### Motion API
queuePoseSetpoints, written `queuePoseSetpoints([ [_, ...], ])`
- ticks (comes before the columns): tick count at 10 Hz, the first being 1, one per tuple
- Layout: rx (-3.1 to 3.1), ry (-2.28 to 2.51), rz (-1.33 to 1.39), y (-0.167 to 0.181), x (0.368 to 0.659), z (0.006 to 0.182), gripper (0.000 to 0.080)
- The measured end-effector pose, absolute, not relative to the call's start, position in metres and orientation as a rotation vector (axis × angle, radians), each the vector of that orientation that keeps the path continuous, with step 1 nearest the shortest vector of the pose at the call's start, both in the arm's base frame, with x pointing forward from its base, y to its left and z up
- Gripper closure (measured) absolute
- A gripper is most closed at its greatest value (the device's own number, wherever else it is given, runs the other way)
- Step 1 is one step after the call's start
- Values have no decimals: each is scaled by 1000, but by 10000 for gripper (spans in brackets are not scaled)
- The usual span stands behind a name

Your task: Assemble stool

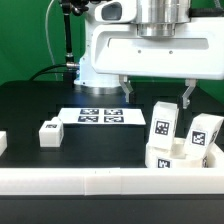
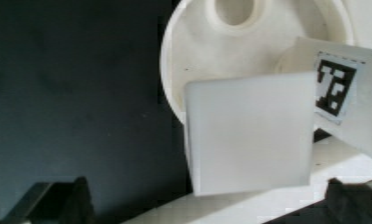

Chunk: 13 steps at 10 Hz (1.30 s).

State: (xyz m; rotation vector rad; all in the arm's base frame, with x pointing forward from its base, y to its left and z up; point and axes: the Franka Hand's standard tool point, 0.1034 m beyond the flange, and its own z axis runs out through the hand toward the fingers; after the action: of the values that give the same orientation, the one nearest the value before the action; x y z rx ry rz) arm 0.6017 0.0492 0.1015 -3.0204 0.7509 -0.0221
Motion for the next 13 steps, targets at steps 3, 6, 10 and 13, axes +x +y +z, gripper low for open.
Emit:
queuePoseSetpoints([
  [3,-3031,729,-50,56,604,96,151],
  [6,-3034,713,-67,57,606,94,313],
  [10,-3026,746,-66,57,606,94,466],
  [13,-2964,930,-62,57,605,93,466],
])
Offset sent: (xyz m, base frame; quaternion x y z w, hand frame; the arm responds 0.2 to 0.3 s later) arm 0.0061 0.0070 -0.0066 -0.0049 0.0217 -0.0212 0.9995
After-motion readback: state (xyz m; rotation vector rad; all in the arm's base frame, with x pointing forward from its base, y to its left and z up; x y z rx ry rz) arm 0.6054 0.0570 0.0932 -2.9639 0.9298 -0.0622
